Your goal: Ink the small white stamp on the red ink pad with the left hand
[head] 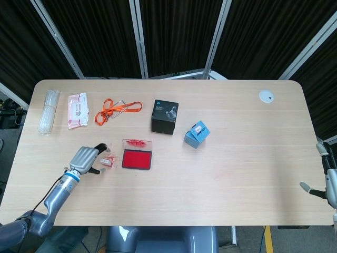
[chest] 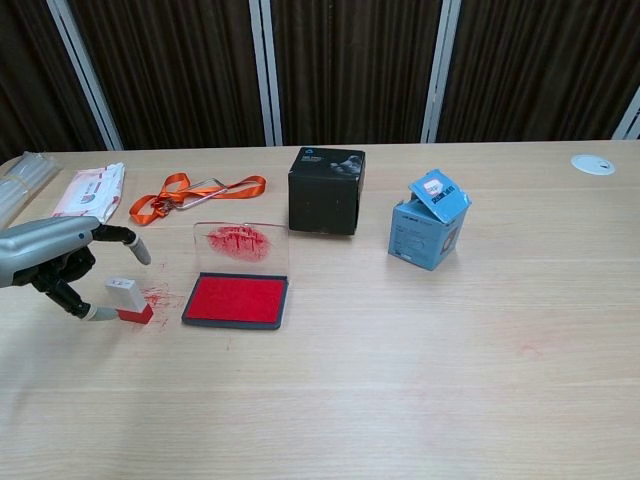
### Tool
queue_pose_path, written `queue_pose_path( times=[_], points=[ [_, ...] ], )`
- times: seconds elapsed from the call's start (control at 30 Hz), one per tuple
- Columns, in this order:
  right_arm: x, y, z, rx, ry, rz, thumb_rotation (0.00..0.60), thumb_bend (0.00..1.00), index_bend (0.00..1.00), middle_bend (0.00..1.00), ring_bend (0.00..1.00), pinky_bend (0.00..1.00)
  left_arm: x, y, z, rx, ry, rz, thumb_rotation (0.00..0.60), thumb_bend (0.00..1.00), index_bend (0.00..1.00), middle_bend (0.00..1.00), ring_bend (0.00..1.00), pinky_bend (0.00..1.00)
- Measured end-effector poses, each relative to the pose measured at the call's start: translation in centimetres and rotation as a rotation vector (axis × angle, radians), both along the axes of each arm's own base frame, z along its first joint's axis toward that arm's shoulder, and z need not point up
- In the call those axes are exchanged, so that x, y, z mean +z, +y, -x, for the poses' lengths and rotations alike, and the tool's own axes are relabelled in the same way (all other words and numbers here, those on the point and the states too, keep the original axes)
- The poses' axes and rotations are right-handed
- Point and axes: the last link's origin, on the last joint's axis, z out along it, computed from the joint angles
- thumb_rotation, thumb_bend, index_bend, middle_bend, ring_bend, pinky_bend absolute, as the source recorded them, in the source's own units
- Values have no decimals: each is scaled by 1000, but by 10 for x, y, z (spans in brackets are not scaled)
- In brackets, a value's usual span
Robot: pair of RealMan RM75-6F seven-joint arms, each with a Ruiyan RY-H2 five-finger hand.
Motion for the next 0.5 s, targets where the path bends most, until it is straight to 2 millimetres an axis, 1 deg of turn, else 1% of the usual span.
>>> queue_pose_path(
  times=[0.1, 0.13, 0.2, 0.23, 0.27, 0.3, 0.37, 0.43, 0.47, 0.5],
  points=[
    [0, 0, -1, 4, -3, -2, 600, 0, 0, 0, 0, 0, 8, 0, -2, -9, -19, -28, 600, 89, 272, 183, 787, 857],
    [0, 0, -2, 5, -4, -2, 600, 0, 0, 0, 0, 0, 13, 0, -3, -15, -28, -44, 600, 68, 267, 173, 768, 845],
    [0, 1, -2, 8, -7, -3, 600, 0, 0, 0, 0, 0, 21, 0, -5, -27, -42, -75, 600, 25, 250, 130, 702, 790],
    [0, 1, -3, 11, -8, -3, 600, 0, 0, 0, 0, 0, 28, 0, -6, -37, -52, -99, 600, 10, 227, 83, 630, 720],
    [1, 2, -3, 14, -10, -3, 600, 0, 0, 0, 0, 0, 34, -1, -7, -45, -61, -120, 600, 1, 194, 39, 528, 614],
    [1, 2, -4, 18, -14, -3, 600, 0, 0, 0, 0, 0, 41, -2, -8, -54, -69, -142, 600, 0, 164, 17, 443, 522],
    [1, 4, -6, 27, -21, -3, 600, 0, 0, 0, 0, 0, 58, -8, -9, -74, -84, -201, 600, 0, 58, 0, 170, 220],
    [2, 5, -9, 39, -29, -4, 600, 0, 0, 0, 0, 0, 77, -17, -11, -89, -87, -261, 600, 0, 5, 0, 33, 53],
    [2, 6, -10, 43, -33, -5, 600, 0, 0, 0, 0, 0, 85, -22, -11, -93, -81, -284, 600, 0, 0, 0, 6, 14],
    [2, 7, -11, 48, -36, -6, 600, 0, 0, 0, 0, 0, 92, -27, -11, -95, -71, -305, 600, 0, 0, 0, 0, 3]
  ],
)
